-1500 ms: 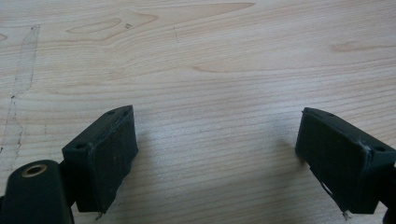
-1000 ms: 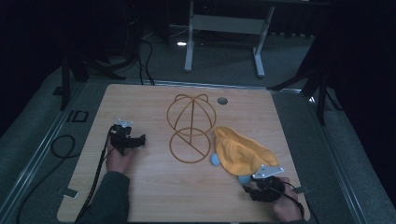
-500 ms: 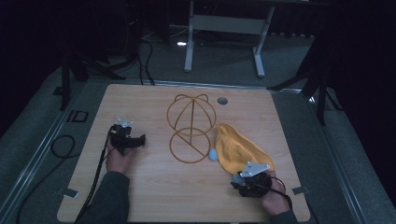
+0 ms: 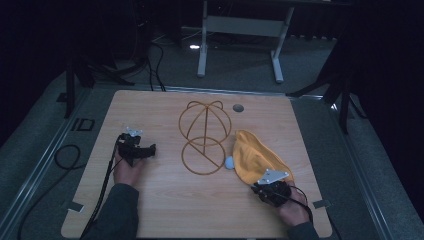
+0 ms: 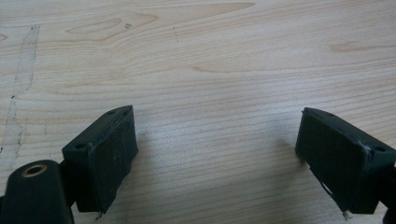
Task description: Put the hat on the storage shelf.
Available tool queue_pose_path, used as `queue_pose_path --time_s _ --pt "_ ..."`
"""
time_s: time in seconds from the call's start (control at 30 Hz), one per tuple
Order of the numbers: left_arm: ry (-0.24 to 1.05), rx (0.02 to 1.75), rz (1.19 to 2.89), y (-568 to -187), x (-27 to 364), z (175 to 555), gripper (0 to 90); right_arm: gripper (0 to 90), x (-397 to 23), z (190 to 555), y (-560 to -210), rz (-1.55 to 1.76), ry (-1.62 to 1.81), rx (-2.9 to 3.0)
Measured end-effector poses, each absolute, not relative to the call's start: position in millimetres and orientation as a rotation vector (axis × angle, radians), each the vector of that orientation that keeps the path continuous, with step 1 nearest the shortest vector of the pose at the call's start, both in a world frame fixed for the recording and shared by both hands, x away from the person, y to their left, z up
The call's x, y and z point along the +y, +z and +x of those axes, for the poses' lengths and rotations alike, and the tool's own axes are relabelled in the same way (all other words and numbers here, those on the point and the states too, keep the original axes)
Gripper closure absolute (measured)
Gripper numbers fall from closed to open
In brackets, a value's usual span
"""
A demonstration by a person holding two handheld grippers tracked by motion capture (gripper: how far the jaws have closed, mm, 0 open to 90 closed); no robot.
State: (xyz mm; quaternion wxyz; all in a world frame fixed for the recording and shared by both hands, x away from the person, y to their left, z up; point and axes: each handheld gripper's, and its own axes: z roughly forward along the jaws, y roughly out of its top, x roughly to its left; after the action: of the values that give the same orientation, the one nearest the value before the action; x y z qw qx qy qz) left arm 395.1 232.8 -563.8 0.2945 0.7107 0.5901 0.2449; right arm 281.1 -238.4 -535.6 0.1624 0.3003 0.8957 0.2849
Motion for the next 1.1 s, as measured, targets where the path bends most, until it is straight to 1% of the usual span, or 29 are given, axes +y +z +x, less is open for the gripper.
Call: queue_pose_path --time_s 0.2,0.77,1.1 --pt "0.652 1.571 1.892 -563.8 232.8 395.1 12.8 82.4 -241.3 281.6 -524.9 0.857 0.868 2.533" --pt "0.653 1.570 1.893 -563.8 232.9 395.1 12.8 82.6 -244.7 288.8 -498.0 0.856 0.886 2.479" --pt "0.653 1.569 1.894 -563.8 232.9 395.1 12.8 82.7 -250.3 295.6 -476.5 0.870 0.911 2.412"
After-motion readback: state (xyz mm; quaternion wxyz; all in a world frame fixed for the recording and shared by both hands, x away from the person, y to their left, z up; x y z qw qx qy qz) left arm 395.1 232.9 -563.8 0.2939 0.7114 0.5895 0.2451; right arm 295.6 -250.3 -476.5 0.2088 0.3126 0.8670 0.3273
